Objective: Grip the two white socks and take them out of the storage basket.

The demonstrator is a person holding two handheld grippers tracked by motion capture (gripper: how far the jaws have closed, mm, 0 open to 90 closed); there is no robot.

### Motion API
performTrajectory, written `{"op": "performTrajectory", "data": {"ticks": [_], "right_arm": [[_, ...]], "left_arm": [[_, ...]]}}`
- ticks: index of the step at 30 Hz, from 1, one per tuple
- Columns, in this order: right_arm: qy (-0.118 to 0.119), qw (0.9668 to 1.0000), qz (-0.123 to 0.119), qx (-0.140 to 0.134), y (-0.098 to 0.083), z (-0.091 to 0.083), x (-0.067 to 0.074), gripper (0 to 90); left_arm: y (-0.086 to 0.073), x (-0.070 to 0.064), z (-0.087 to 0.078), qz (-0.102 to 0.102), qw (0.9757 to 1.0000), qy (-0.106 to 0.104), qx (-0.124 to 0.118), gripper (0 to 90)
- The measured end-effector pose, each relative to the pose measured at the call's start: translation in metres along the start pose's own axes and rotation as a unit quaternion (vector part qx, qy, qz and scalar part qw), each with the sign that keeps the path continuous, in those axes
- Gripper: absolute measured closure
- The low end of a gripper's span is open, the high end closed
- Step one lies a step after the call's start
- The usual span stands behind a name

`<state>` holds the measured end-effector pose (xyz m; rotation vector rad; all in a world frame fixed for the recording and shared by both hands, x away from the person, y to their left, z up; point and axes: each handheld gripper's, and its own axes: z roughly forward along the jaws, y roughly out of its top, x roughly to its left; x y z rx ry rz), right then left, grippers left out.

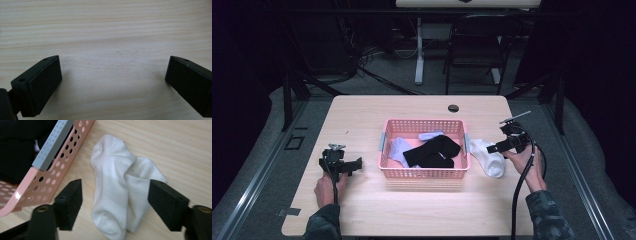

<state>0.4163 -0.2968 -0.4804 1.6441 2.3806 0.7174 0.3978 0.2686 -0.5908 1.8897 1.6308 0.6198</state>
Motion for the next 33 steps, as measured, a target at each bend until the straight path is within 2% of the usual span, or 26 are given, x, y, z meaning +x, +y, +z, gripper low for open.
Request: {"op": "performTrajectory", "data": {"ticks": [3,4,6,10,14,19,23,25,28,33], "right_arm": [[-0.003,1.0,-0.006,-0.001,-0.004,-0.005,0.002,21.4],[-0.008,0.9999,-0.014,0.0,-0.008,-0.011,0.004,14.3],[-0.012,0.9997,-0.021,-0.002,-0.013,-0.017,0.005,13.2],[-0.022,0.9994,-0.025,-0.006,-0.026,-0.026,0.006,5.0],[-0.029,0.9992,-0.026,-0.011,-0.041,-0.032,0.005,0.7],[-0.033,0.999,-0.024,-0.019,-0.06,-0.032,0.002,0.0],[-0.038,0.999,-0.022,-0.012,-0.076,-0.027,-0.001,0.0],[-0.038,0.999,-0.024,-0.001,-0.081,-0.022,-0.002,0.0],[-0.061,0.9973,-0.033,0.023,-0.089,-0.013,-0.004,0.0],[-0.059,0.9977,-0.022,0.025,-0.094,-0.011,-0.011,0.0]], "left_arm": [[0.0,0.0,0.0,0.0,1.0,0.0,0.0,0.7],[0.0,0.0,0.0,0.0,1.0,0.0,0.0,0.7],[0.0,0.0,0.0,0.0,1.0,0.0,0.0,0.7],[0.0,0.0,0.0,0.0,1.0,0.0,0.0,0.7],[0.0,0.0,0.0,-0.001,1.0,0.0,0.001,0.7],[0.0,0.0,0.0,-0.001,1.0,0.0,0.0,0.7],[0.0,0.0,0.0,-0.001,1.0,0.0,0.0,0.7],[0.0,0.0,0.0,-0.001,1.0,0.0,0.0,0.7],[0.0,0.0,0.0,-0.001,1.0,-0.001,0.0,0.7],[0.0,0.0,0.0,-0.001,1.0,0.0,0.0,0.7]]}}
